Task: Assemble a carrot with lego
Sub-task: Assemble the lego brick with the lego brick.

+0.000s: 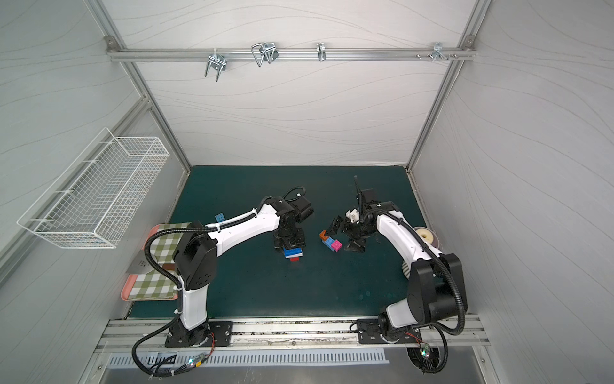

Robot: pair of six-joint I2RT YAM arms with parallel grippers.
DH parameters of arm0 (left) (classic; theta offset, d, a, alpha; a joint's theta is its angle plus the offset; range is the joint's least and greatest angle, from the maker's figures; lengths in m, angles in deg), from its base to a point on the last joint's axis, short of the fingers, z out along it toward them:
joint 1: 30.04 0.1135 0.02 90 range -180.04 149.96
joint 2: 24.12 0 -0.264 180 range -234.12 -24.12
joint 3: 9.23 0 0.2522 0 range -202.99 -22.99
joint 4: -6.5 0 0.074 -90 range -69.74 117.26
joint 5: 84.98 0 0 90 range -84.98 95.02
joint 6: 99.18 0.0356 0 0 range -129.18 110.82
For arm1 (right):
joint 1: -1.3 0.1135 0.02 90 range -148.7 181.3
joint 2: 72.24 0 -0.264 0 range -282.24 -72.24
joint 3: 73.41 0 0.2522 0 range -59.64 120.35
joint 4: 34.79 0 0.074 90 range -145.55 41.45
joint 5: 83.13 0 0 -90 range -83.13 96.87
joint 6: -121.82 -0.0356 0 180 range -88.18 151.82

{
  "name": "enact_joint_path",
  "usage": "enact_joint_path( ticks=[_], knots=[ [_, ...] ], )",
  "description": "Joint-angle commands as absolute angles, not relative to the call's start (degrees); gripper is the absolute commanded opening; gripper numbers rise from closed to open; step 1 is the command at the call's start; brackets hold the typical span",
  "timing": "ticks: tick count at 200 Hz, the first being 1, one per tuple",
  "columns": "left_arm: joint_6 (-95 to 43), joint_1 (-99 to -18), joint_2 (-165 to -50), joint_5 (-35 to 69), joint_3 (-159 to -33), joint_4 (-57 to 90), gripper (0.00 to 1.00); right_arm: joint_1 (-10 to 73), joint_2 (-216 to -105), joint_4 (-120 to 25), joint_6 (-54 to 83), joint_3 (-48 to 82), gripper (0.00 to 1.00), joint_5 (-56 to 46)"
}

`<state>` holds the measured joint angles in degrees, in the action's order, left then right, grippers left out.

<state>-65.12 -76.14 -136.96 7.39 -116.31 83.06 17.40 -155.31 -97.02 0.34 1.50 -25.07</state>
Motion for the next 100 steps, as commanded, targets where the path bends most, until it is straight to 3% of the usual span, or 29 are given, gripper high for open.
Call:
enact_joint_path(
  ticks=[1, 100],
  knots=[
    [-65.7, -75.6, -138.8, 7.9, -117.1, 83.2, 0.35, 17.0, -154.8, -98.5, 1.0, 1.9, 0.99, -24.9],
    [-62.1, -75.8, -142.6, 8.1, -119.2, 87.6, 0.33, 17.0, -155.1, -98.7, 1.2, 2.2, 0.99, -24.6]
  ],
)
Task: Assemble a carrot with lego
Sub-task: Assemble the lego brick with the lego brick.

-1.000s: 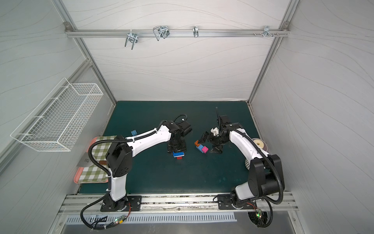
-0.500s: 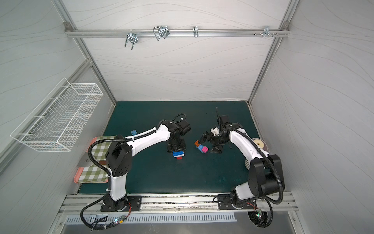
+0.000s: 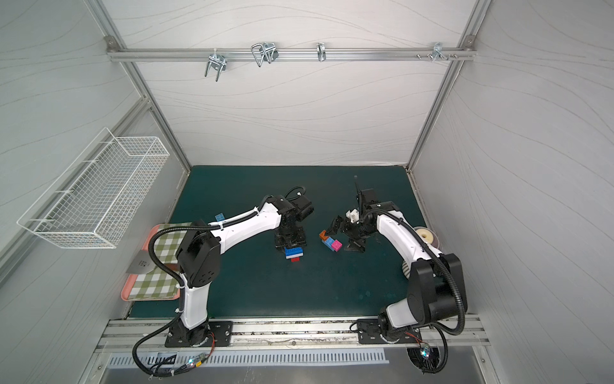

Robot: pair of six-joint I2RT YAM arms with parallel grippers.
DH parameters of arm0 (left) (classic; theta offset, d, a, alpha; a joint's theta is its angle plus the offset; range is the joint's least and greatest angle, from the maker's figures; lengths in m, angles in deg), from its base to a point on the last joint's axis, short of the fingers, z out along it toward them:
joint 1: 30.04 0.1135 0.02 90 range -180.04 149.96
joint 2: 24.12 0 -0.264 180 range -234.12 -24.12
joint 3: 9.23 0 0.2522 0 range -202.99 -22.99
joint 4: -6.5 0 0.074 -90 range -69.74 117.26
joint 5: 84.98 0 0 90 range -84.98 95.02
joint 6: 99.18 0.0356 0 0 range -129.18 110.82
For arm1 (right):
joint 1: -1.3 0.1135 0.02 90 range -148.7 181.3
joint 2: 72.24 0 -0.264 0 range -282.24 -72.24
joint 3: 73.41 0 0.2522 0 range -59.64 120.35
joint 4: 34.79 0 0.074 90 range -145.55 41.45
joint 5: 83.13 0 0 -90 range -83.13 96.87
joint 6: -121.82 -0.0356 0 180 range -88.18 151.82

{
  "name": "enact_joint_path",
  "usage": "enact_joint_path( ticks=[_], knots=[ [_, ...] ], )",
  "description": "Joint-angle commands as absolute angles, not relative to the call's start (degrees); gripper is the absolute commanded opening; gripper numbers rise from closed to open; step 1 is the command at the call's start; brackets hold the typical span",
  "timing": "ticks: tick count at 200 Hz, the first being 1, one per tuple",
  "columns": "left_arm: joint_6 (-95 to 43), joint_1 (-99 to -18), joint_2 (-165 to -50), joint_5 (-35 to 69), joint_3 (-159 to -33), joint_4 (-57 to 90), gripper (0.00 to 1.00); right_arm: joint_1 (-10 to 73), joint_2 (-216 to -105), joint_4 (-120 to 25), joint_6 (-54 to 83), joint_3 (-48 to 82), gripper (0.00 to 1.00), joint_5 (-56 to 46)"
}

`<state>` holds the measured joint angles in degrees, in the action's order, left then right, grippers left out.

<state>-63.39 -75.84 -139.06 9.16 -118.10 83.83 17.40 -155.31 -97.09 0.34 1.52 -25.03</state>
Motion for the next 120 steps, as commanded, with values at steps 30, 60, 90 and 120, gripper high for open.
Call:
enact_joint_path(
  ticks=[30, 60, 90, 120],
  knots=[
    [-63.2, -75.8, -142.9, 8.2, -117.6, 87.6, 0.32, 17.0, -155.1, -98.9, 1.0, 2.4, 0.99, -24.5],
    [-61.2, -76.5, -144.8, 7.9, -118.3, 88.3, 0.30, 17.0, -155.0, -99.1, 1.3, 2.6, 0.99, -24.5],
    [-58.1, -76.7, -146.1, 7.2, -117.4, 89.7, 0.29, 17.0, -155.2, -99.5, 1.5, 3.1, 0.99, -24.2],
    [-56.8, -75.7, -144.2, 6.6, -113.3, 88.4, 0.26, 17.0, -155.3, -99.6, 1.5, 3.5, 0.99, -24.1]
  ],
)
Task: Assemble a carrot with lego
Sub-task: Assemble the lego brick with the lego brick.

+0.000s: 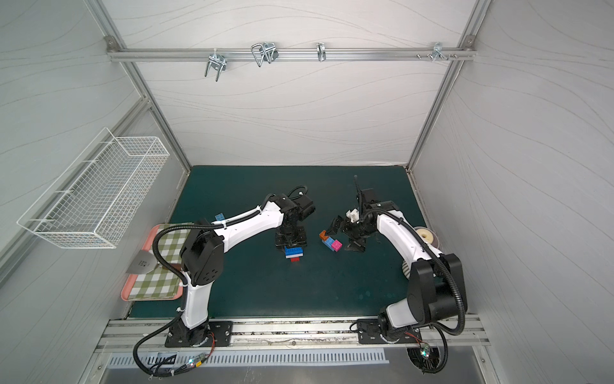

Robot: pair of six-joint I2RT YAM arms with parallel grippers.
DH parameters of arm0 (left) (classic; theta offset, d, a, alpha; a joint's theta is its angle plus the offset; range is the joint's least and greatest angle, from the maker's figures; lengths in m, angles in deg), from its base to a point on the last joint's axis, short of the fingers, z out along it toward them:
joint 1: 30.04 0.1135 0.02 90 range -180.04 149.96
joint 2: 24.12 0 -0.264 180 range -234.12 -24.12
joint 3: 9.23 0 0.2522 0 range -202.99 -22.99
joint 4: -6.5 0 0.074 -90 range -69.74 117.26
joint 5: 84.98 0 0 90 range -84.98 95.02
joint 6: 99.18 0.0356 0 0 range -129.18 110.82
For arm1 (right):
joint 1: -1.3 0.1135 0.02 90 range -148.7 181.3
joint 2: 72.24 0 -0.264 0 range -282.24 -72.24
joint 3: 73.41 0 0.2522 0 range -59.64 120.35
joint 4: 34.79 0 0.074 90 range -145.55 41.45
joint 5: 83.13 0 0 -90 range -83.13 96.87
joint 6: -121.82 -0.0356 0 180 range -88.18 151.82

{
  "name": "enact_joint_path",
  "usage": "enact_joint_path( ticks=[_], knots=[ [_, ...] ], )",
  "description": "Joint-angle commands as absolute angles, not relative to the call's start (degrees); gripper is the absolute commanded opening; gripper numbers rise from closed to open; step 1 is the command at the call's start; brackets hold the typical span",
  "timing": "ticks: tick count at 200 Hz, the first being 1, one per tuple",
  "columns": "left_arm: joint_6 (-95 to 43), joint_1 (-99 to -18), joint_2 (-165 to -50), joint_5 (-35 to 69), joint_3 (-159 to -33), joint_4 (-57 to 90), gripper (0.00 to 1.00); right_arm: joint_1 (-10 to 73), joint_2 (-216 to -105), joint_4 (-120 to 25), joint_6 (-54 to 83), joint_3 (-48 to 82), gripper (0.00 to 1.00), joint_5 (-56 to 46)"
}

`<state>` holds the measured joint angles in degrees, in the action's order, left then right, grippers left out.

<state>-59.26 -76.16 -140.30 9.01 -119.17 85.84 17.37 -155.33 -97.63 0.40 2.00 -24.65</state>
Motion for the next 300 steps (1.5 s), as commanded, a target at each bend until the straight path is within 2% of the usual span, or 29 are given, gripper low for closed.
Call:
enact_joint_path(
  ticks=[1, 134, 226, 300],
  knots=[
    [-56.8, -75.6, -144.1, 6.6, -113.3, 88.3, 0.26, 16.9, -155.3, -99.6, 1.5, 3.5, 0.99, -24.1],
    [-53.2, -71.6, -138.3, 3.1, -110.2, 88.5, 0.22, 17.0, -155.8, -99.3, 0.6, 4.4, 0.99, -23.3],
    [-53.5, -75.4, -140.4, 3.5, -112.5, 89.8, 0.17, 16.9, -156.0, -99.0, 0.5, 4.2, 0.99, -23.0],
    [-54.5, -75.4, -138.9, 0.8, -112.1, 92.6, 0.14, 17.0, -155.8, -98.9, 0.1, 4.1, 0.99, -22.8]
  ],
)
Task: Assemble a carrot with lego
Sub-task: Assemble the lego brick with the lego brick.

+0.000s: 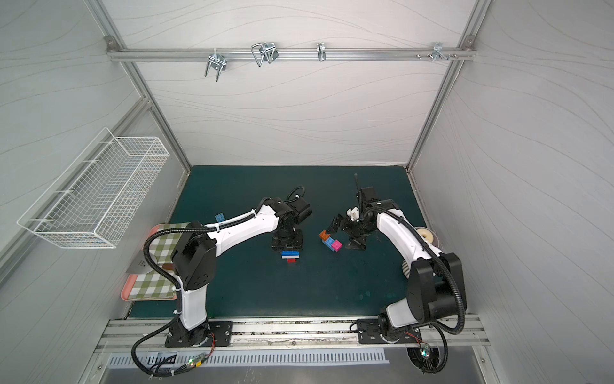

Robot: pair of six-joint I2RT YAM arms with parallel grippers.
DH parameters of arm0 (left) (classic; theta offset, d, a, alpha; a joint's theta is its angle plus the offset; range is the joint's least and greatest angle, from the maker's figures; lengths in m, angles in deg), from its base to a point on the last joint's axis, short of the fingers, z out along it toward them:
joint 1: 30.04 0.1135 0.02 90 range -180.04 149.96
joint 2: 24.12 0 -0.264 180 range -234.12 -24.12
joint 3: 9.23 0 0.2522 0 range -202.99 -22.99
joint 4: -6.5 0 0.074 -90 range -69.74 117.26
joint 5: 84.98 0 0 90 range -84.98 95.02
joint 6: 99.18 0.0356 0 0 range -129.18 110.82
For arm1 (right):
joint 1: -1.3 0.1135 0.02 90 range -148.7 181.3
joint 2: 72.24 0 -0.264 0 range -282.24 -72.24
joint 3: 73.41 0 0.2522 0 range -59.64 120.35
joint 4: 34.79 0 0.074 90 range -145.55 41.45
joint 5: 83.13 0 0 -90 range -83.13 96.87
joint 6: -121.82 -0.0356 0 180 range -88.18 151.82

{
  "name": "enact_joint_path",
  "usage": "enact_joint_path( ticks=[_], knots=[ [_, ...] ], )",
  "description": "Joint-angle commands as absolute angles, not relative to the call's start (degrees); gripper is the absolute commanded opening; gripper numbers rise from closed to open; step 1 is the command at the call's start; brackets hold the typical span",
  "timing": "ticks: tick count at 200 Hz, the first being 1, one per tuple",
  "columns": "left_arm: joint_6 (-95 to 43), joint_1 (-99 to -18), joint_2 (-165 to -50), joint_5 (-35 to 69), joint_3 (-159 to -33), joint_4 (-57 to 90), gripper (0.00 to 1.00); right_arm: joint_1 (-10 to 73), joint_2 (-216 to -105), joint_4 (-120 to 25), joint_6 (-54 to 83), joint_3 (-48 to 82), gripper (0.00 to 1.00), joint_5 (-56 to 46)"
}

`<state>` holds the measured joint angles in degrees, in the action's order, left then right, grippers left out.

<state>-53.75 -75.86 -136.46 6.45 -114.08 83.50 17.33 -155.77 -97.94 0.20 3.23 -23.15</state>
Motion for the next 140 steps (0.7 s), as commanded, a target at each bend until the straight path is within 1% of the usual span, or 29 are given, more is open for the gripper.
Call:
enact_joint_path(
  ticks=[1, 48, 75, 90, 112, 140],
  knots=[
    [-54.6, -75.4, -138.9, 0.7, -112.1, 92.6, 0.14, 17.0, -155.8, -99.0, 0.1, 4.1, 0.99, -22.7],
    [-55.7, -75.2, -137.7, 1.4, -109.2, 90.7, 0.14, 17.0, -155.6, -99.4, 0.4, 4.3, 0.99, -22.4],
    [-56.5, -75.2, -137.5, 3.0, -109.9, 89.3, 0.19, 16.9, -155.8, -99.3, 0.3, 4.7, 0.99, -22.4],
    [-56.4, -75.3, -137.6, 3.3, -110.6, 88.9, 0.19, 17.0, -155.9, -99.4, 0.3, 4.9, 0.99, -22.3],
    [-56.0, -75.3, -139.1, 4.2, -110.1, 88.3, 0.10, 17.0, -156.0, -99.5, 0.3, 4.9, 0.99, -22.4],
    [-56.1, -76.1, -140.6, 4.7, -108.9, 88.4, 0.07, 16.9, -155.9, -99.5, 0.3, 4.9, 0.99, -22.1]
  ],
)
